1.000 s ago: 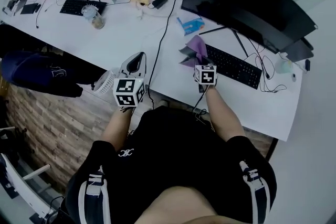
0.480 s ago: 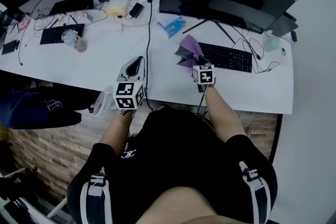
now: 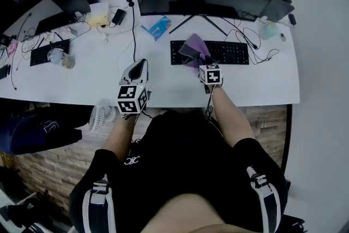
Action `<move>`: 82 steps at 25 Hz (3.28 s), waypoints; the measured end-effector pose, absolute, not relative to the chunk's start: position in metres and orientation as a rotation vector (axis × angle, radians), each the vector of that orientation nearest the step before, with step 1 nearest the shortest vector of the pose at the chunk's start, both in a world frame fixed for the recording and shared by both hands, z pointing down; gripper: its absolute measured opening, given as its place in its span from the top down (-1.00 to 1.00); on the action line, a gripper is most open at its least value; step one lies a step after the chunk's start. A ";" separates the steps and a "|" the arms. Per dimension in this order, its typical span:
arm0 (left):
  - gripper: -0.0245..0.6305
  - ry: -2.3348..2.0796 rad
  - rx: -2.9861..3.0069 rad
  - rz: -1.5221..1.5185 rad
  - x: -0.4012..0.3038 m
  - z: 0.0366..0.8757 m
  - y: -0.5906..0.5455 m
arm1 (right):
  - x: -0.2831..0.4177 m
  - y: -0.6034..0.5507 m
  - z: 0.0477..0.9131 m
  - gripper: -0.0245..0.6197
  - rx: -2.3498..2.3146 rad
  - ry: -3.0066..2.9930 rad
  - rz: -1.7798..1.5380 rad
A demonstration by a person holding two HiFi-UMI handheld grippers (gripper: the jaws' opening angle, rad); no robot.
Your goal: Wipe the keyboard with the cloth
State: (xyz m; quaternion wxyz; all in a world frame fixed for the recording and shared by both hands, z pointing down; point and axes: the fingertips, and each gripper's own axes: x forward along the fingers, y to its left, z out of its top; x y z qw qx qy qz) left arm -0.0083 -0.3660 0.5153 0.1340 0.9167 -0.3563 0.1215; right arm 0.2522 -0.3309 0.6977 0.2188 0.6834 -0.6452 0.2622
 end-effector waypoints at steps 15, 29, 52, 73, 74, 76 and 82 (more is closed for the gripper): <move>0.88 -1.035 2.703 0.418 0.145 0.509 -0.322 | 0.391 -0.284 0.695 0.63 1.932 -1.849 0.777; 0.88 -1.081 2.717 0.429 0.253 0.510 -0.269 | 0.504 -0.229 0.696 0.63 1.963 -1.892 0.786; 0.88 -1.279 2.622 0.444 0.240 0.501 -0.255 | 0.575 -0.267 0.686 0.62 1.941 -1.818 0.714; 0.88 -1.490 2.453 0.416 0.085 0.502 -0.272 | 0.452 -0.318 0.686 0.63 1.859 -1.801 0.606; 0.88 -1.496 2.447 0.414 0.076 0.502 -0.273 | 0.444 -0.321 0.686 0.63 1.857 -1.799 0.605; 0.88 -1.506 2.438 0.410 0.058 0.502 -0.276 | 0.429 -0.326 0.686 0.63 1.852 -1.794 0.603; 0.88 -1.519 2.428 0.397 0.010 0.502 -0.287 | 0.383 -0.340 0.686 0.63 1.841 -1.794 0.606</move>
